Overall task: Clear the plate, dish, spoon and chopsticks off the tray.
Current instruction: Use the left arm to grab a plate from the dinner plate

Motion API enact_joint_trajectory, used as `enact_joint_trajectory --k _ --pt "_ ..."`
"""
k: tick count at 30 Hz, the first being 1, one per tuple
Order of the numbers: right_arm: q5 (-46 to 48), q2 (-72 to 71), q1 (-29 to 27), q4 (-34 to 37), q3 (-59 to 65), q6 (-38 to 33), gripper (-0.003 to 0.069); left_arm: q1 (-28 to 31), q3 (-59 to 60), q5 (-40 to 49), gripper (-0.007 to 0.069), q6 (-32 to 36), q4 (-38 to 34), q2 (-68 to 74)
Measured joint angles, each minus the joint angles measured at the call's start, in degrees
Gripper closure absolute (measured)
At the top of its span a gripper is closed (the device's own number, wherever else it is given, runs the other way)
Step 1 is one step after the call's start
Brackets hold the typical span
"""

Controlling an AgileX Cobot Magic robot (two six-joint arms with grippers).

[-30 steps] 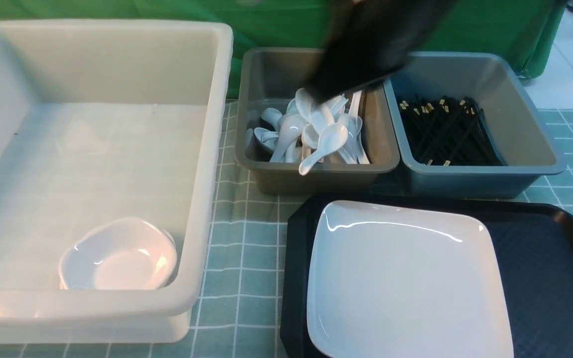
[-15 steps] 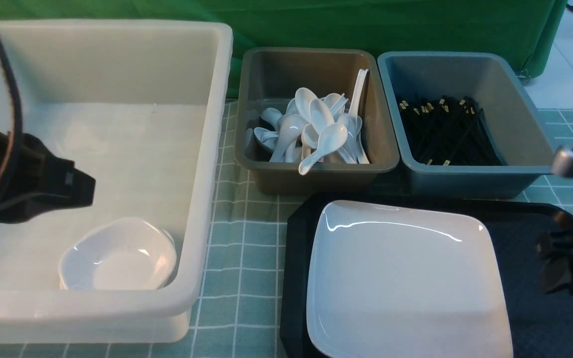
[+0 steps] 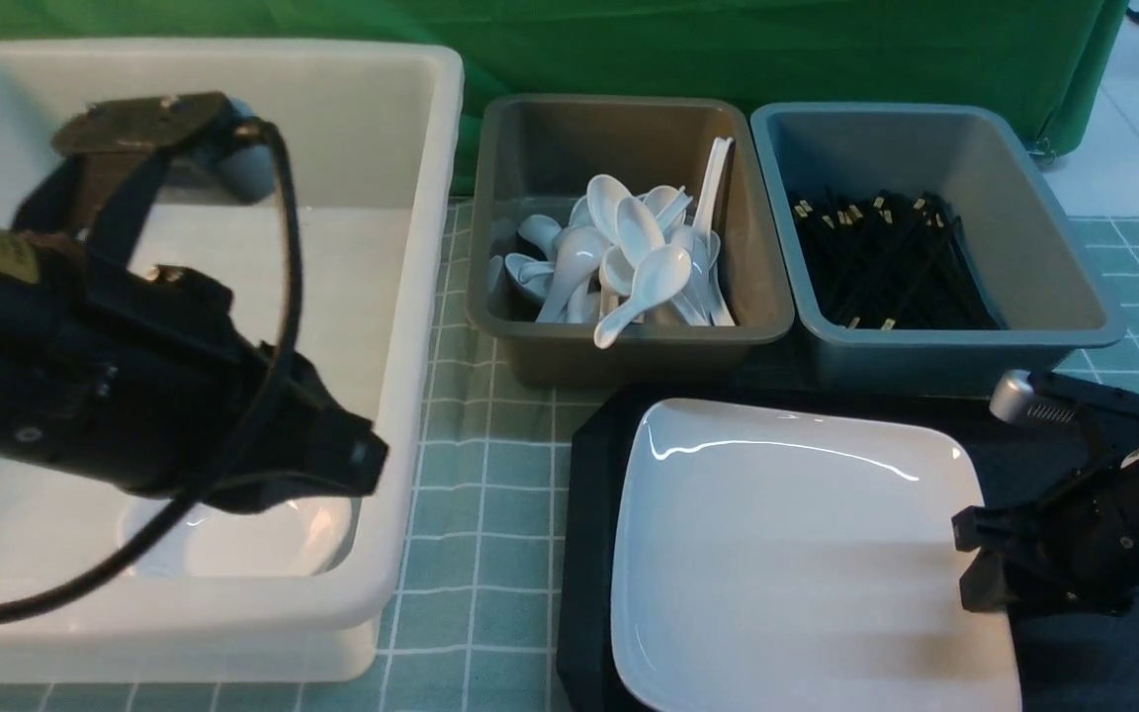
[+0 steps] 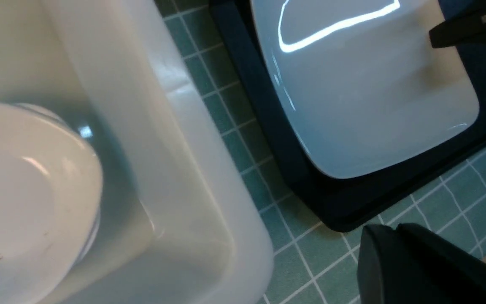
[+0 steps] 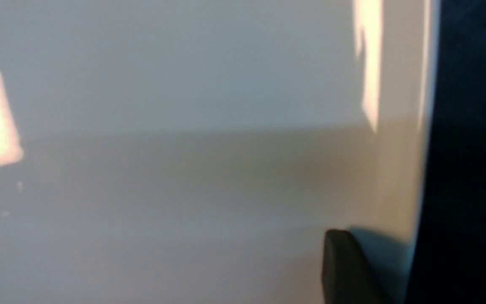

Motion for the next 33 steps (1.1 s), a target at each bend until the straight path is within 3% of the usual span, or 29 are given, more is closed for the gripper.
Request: enact_joint_trajectory --k 2,7,9,13,19,21,23,25,30,33 --pt "0.17 -0.33 -0.35 0.67 0.00 0.01 0.0536 -2.45 0.00 -1.39 0.0615 -1.04 0.00 1.29" --pt "1.54 -1.81 -4.92 -1.88 0.12 0.95 0.0541 -7.65 0.00 -4.06 0.0615 -2.56 0.00 4.62" --pt "2.61 -4.04 -10.77 -4.41 0.12 1.36 0.0541 -11.36 0.00 -6.05 0.0615 -4.56 0.52 7.35" --pt "3.80 -5.35 -15.73 -5.88 0.12 2.08 0.0533 -15.60 0.00 -9.84 0.0615 -5.85 0.79 10.97" --pt "8.28 -5.35 -15.82 -7.42 0.12 2.51 0.0121 -19.58 -0.65 -15.00 0.0603 -6.40 -0.98 19.30" --pt "9.76 -5.35 -15.67 -7.71 -0.18 2.51 0.0061 -19.82 -1.19 -15.24 0.0593 -6.45 -1.19 20.57" --pt "14.78 -6.11 -15.48 -8.18 -1.85 2.46 -0.0006 -20.32 -3.84 -15.85 0.0543 -6.45 -1.25 24.71" --pt "19.04 -8.01 -15.37 -8.23 -3.22 2.30 -0.0004 -20.62 -7.02 -16.37 0.0474 -6.39 -1.33 28.52" --pt "23.43 -18.51 -14.98 -8.30 -4.95 1.42 0.0130 -21.89 -14.41 -17.25 0.0266 -6.59 -1.54 37.71" --pt "23.53 -26.87 -13.52 -8.01 -5.08 1.37 0.0163 -22.71 -18.14 -17.26 0.0131 -9.58 -1.54 44.07"
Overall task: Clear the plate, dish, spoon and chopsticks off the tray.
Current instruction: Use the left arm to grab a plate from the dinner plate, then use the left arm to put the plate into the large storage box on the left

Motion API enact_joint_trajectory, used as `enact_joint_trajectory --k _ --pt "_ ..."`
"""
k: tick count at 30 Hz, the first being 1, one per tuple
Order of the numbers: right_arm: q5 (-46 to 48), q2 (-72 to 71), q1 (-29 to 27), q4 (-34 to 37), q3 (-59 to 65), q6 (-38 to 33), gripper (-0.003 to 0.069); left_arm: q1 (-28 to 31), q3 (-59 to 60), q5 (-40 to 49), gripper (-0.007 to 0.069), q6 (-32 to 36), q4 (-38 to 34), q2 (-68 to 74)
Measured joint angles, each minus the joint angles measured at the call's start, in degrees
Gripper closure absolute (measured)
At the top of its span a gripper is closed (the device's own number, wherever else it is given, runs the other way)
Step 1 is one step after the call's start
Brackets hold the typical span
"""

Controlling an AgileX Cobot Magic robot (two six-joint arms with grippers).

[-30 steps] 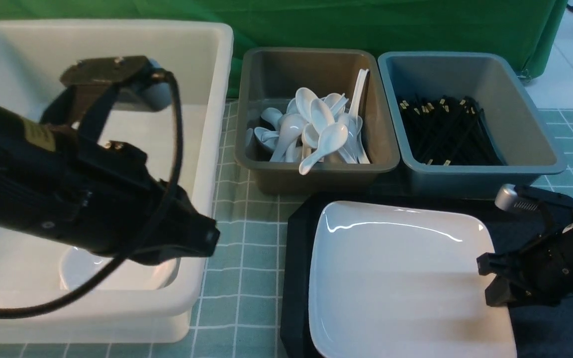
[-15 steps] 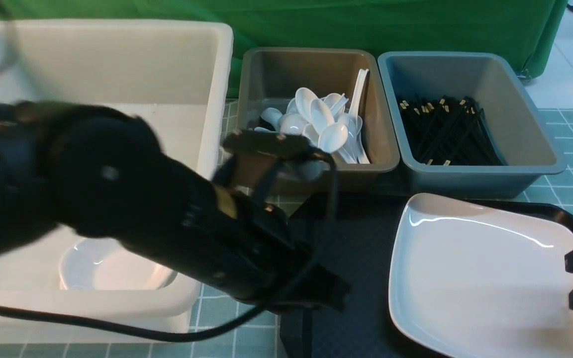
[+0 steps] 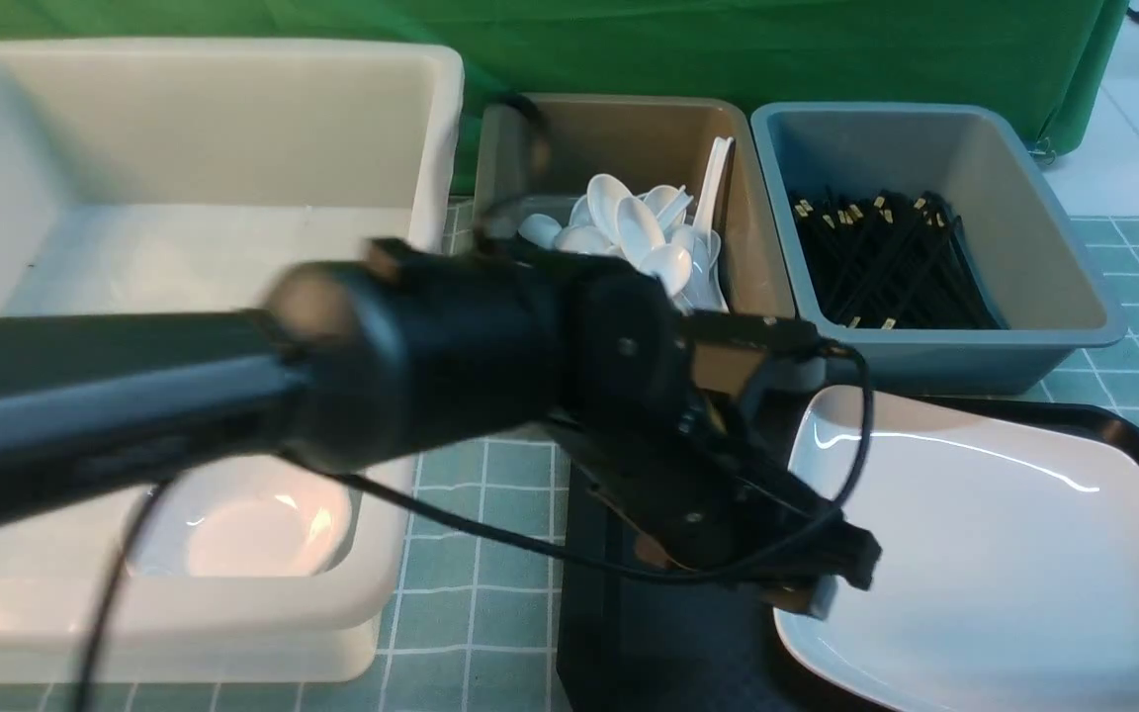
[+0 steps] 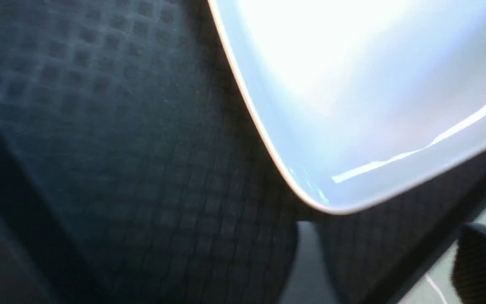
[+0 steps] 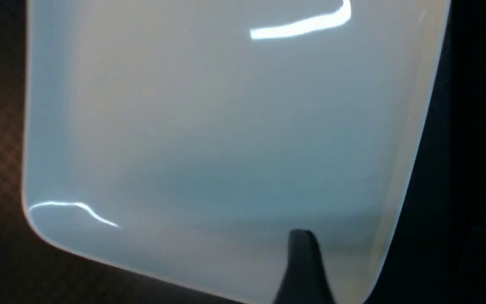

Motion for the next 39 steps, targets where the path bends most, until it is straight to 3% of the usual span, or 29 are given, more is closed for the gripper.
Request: enact_joint_trajectory --k 4,9,13,20,23,39 --pt "0.08 -7.12 2.52 0.35 0.00 0.00 0.0169 -0.09 -3.05 -0.04 0.0064 -3.82 1.49 5.74" --pt "0.11 -11.61 3.83 0.48 0.00 0.00 0.0170 -0.15 -5.57 -1.49 0.0081 -4.55 -0.12 10.44" --pt "0.16 -11.73 3.88 0.48 0.00 0.00 0.0170 -0.73 -6.03 -3.50 0.0167 -4.31 -3.33 12.05" --pt "-0.13 -11.73 3.88 0.48 0.00 -0.02 0.0170 -0.73 -6.03 -4.32 0.0473 -5.17 -5.41 12.58" --pt "-0.13 -11.73 3.88 0.48 0.00 -0.15 0.0170 -0.73 -6.40 -6.09 0.0547 -5.38 -5.33 12.52" --pt "-0.74 -11.73 3.88 0.48 0.00 -0.15 0.0170 0.61 -6.42 -2.86 0.0595 -4.39 0.72 3.86"
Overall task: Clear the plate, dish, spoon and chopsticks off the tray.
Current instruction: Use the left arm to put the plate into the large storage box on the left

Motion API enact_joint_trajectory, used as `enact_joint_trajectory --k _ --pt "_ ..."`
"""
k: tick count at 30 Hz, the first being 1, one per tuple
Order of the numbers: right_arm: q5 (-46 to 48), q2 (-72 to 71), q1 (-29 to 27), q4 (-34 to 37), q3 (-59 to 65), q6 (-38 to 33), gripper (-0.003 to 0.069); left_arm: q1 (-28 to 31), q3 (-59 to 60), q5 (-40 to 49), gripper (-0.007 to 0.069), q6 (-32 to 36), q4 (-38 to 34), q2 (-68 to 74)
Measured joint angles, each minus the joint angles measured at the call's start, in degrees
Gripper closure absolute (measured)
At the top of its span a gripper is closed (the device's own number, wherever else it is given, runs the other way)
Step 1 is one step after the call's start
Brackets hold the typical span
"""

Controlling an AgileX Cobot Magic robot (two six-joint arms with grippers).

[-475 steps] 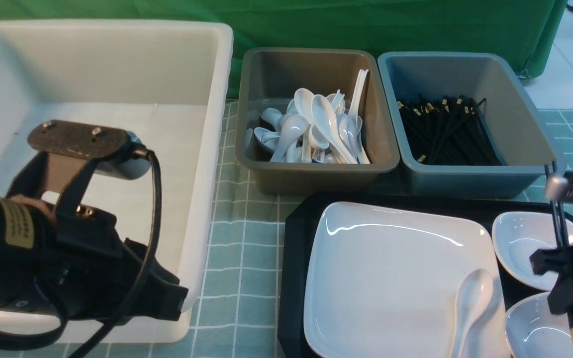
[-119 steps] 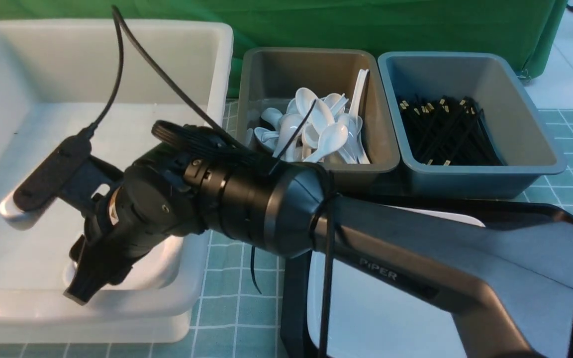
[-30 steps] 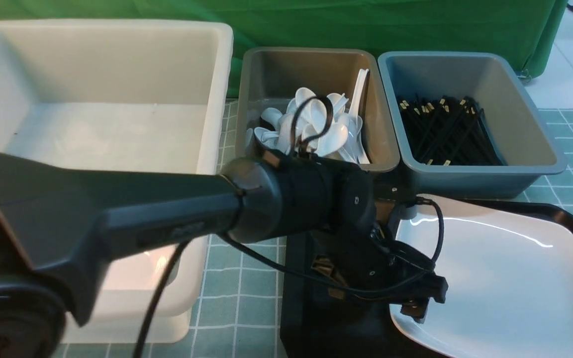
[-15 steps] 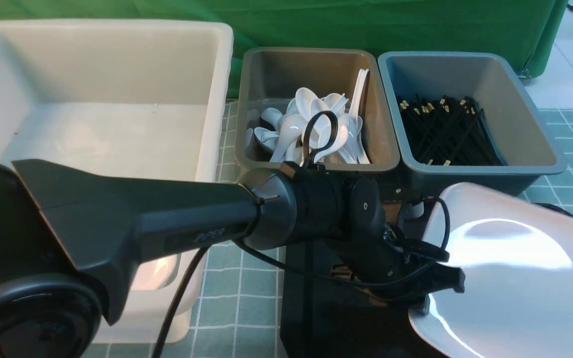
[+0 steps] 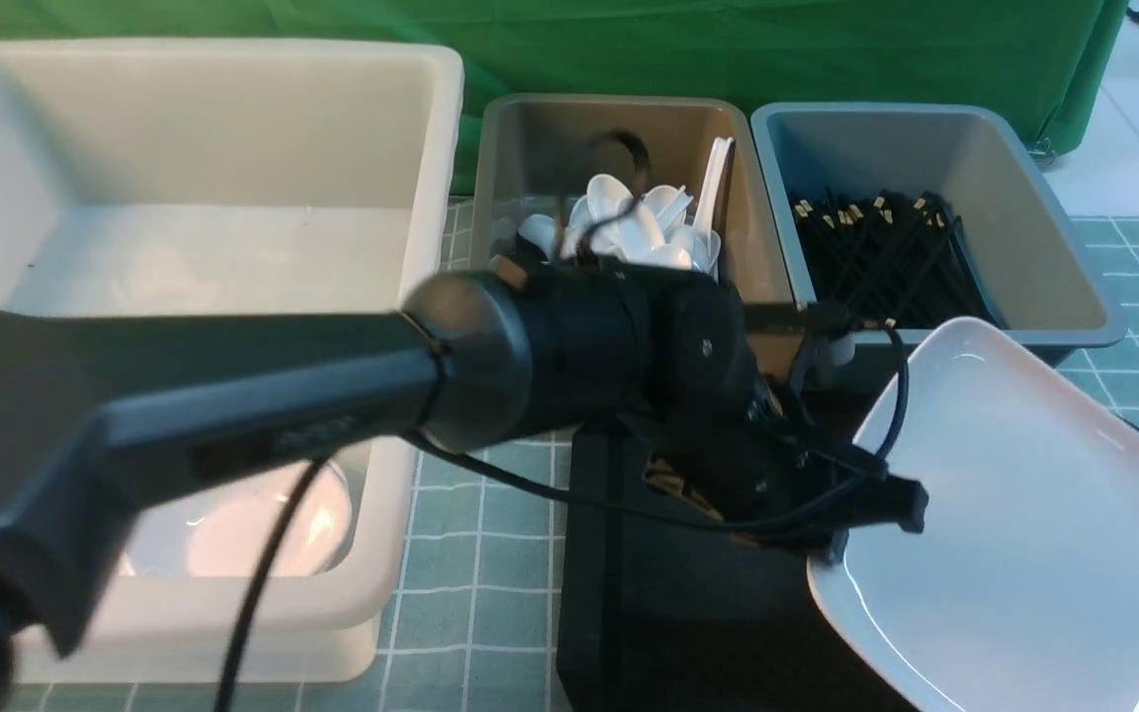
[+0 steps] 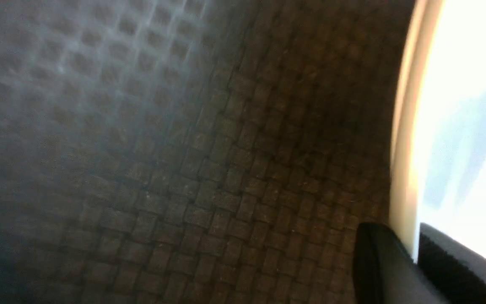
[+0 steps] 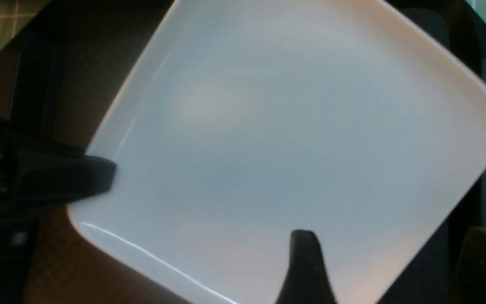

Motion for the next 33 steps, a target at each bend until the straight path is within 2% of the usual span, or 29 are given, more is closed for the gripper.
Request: enact_joint_trajectory --k 16,33 --pt "-2.38 0.00 0.00 -0.06 0.00 -0.02 0.0170 4.30 0.00 5.39 0.0606 1.47 4.06 -8.72" --pt "-3.64 0.00 0.00 0.00 0.00 -0.02 0.0170 4.48 -3.53 8.28 0.0601 1.85 6.36 -10.71"
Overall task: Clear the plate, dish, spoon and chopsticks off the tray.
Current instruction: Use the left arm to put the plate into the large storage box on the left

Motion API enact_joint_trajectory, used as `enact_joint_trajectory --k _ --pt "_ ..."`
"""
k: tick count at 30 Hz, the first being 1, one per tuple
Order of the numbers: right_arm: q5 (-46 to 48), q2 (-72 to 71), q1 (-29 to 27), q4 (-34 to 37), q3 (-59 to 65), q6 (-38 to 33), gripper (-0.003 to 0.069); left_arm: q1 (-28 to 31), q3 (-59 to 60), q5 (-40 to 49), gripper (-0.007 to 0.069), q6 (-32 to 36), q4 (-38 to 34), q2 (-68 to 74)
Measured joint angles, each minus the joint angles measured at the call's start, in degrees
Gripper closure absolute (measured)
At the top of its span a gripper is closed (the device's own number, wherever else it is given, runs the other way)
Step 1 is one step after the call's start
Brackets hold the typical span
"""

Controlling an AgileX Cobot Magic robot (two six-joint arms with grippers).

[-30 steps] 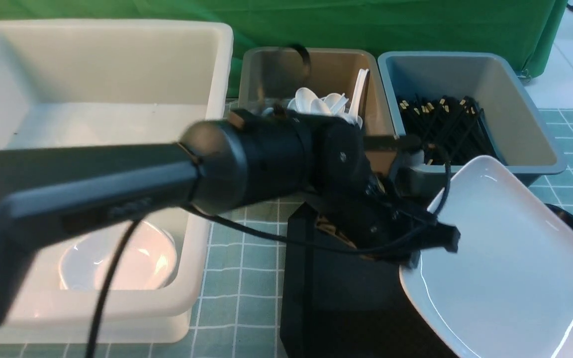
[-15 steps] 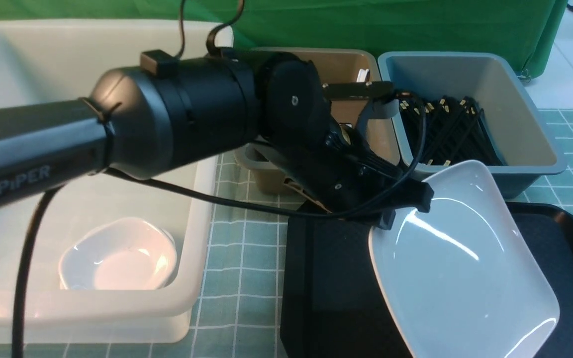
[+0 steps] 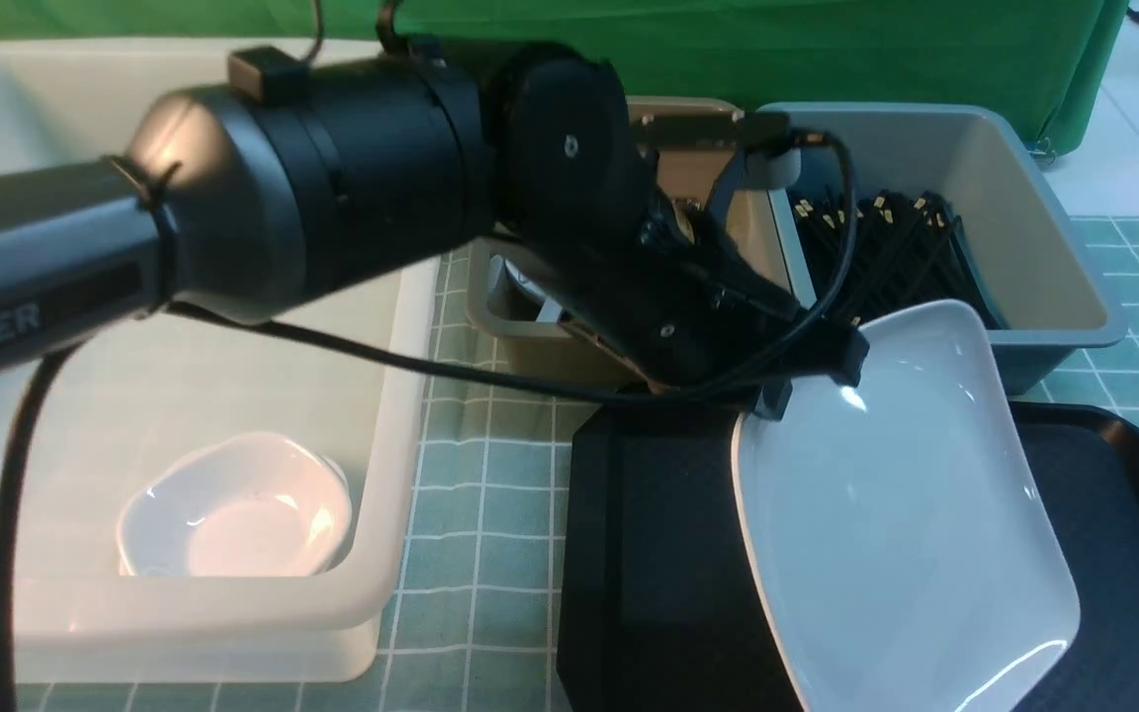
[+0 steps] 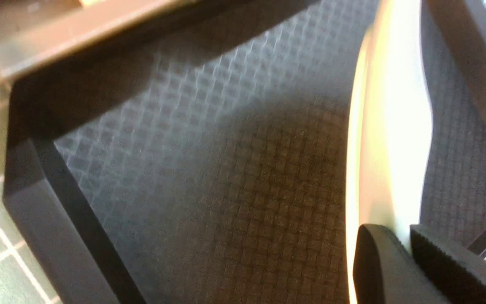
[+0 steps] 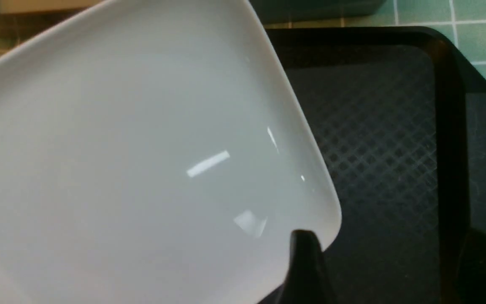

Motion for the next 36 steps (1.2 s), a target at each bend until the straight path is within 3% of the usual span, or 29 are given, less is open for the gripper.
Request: enact_joint_trajectory --k 27,36 --pt "-0.25 0.00 0.00 0.00 0.00 0.00 0.0170 1.22 -12.71 10.34 0.0599 -0.36 8.39 -0.63" --pt "-0.25 0.00 0.00 0.00 0.00 0.00 0.0170 10.58 -19.16 14.03 0.0599 -0.36 7.95 -4.75"
